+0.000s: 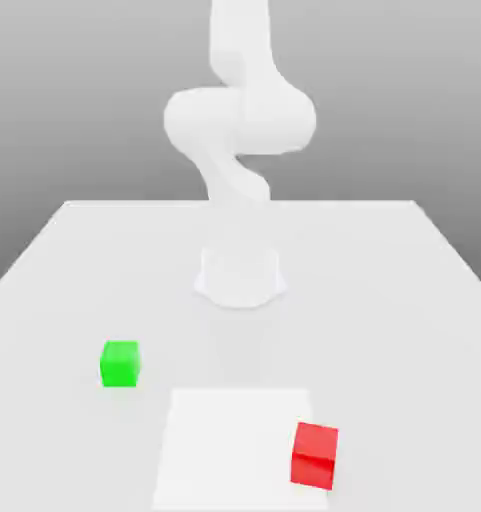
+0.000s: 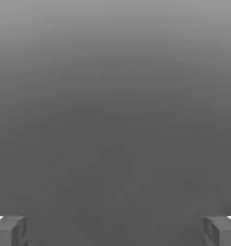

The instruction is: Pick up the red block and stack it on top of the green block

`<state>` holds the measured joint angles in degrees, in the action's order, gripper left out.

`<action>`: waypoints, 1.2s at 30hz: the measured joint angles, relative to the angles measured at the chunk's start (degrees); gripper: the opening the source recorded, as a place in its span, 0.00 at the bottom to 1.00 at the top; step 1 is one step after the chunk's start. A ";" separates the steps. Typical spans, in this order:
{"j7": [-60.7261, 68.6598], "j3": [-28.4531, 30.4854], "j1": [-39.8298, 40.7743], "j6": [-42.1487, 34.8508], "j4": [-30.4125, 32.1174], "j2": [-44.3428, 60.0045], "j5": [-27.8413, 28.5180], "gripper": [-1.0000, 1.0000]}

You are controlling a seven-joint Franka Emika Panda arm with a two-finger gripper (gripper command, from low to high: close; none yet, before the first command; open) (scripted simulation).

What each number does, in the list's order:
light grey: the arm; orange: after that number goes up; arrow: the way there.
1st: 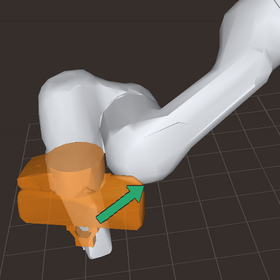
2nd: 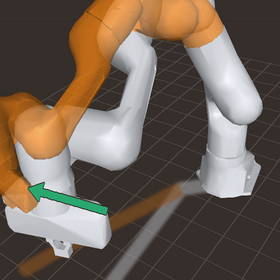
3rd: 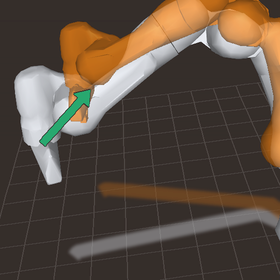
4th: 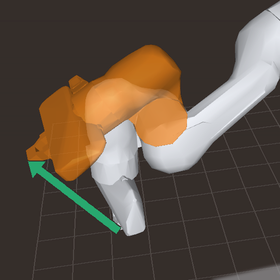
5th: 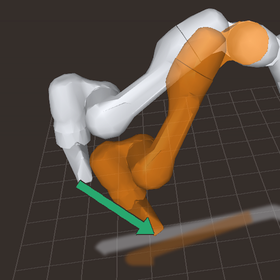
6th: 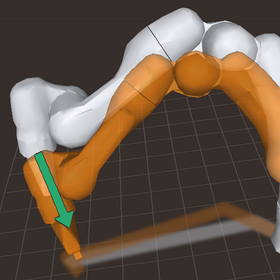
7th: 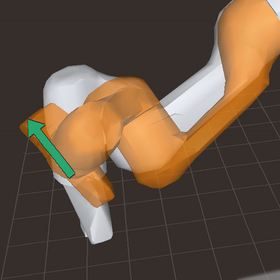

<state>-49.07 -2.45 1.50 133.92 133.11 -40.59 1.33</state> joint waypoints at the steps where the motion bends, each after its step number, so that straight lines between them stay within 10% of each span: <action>1: -1.41 -1.04 0.63 0.92 0.57 2.27 0.59 0.50; 29: -29.66 -7.89 -0.45 29.12 11.49 59.50 9.96 0.50; 30: -30.16 -7.15 -1.06 30.13 11.30 60.77 10.63 0.00; 36: -30.49 -6.81 -1.32 30.72 11.20 61.40 11.04 0.00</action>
<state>-79.56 -9.26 0.18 164.64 144.31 20.81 12.37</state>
